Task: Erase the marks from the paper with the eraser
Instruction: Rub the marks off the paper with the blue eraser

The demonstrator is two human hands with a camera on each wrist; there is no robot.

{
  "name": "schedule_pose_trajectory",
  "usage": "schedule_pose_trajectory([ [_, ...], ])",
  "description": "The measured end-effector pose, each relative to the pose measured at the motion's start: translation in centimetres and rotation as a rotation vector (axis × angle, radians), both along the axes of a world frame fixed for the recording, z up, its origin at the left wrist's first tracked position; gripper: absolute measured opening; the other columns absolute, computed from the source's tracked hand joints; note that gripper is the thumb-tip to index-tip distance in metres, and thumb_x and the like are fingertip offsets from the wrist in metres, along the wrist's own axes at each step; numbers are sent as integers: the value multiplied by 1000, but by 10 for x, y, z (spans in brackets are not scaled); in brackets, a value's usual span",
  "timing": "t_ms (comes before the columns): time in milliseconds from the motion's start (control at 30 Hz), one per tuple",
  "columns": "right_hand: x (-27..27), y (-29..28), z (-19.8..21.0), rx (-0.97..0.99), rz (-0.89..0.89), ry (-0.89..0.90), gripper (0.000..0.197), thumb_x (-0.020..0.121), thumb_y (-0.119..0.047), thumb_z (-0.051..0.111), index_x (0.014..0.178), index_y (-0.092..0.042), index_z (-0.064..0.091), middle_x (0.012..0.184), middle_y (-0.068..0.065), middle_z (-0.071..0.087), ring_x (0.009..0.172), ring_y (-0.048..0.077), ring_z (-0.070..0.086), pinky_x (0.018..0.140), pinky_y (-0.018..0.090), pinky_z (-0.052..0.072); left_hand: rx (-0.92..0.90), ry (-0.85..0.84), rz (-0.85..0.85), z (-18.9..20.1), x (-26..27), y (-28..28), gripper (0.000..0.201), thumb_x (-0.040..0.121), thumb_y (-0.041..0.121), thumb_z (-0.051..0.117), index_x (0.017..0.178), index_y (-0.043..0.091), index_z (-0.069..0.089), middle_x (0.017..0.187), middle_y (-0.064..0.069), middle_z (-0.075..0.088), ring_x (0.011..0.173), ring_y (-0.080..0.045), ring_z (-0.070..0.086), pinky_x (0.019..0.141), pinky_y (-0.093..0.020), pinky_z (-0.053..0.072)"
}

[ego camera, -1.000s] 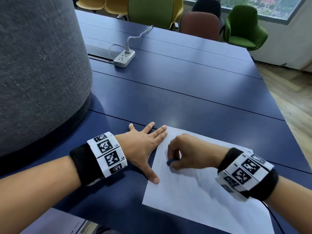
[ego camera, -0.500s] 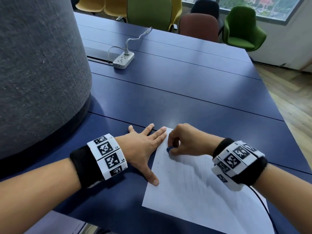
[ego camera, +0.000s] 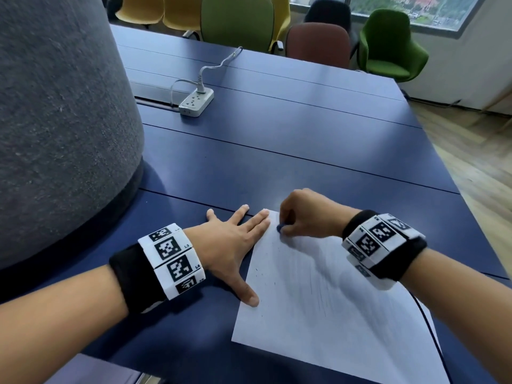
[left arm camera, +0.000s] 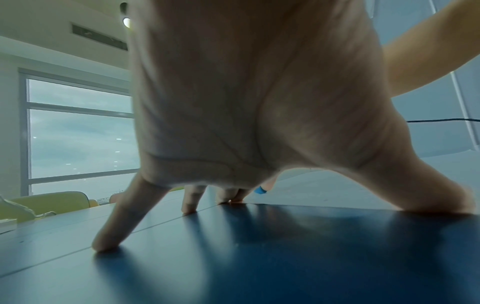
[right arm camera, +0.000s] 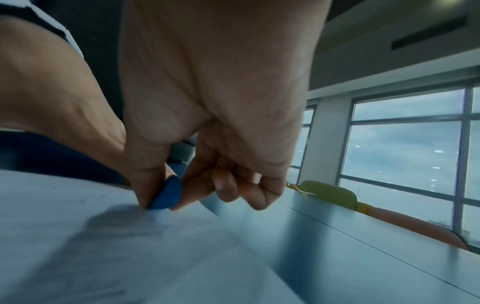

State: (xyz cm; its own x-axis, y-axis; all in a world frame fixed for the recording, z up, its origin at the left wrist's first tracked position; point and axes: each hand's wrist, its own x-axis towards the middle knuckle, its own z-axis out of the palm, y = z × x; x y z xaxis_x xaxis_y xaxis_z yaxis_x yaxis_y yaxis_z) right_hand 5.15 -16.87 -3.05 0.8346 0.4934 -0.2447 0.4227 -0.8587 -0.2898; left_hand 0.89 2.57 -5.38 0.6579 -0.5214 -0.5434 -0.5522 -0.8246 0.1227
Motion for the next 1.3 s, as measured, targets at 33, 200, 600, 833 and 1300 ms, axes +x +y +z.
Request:
schedule_pose_trajectory([
  [33,-2,-1,-1,7,2,10,9,78,-25,72,78,-16,73,74,-1,71,67,17,61,70,37,56,-2,1,1,0,0,0,147,53,87,65,150,26,-26,155,19,-32,146,-21,-26,104,-78,7],
  [200,-15,4,1,-24,97,125,11,76,-25,75,80,-15,74,76,-1,72,69,17,64,67,34,56,-4,11,8,2,-1,-1,147,54,85,67,150,26,-28,155,19,-33,146,-21,-26,104,-78,6],
  [600,-13,2,7,-74,59,5,13,79,-26,73,83,-14,74,78,1,72,69,18,62,65,34,56,5,9,3,2,-1,-2,147,53,86,66,150,27,-27,155,18,-33,146,-22,-26,104,-78,6],
  [833,-43,9,7,-61,182,191,12,77,-26,76,84,-16,73,79,-4,71,67,13,59,67,29,53,22,14,4,1,-1,-2,146,54,86,66,152,24,-23,155,17,-34,145,-22,-27,104,-78,5],
  [1300,-69,8,5,1,248,262,11,75,-21,76,84,-14,74,80,-1,74,70,14,63,70,32,55,51,22,10,4,-1,-3,145,55,84,67,152,23,-22,155,16,-33,146,-21,-26,104,-78,8],
])
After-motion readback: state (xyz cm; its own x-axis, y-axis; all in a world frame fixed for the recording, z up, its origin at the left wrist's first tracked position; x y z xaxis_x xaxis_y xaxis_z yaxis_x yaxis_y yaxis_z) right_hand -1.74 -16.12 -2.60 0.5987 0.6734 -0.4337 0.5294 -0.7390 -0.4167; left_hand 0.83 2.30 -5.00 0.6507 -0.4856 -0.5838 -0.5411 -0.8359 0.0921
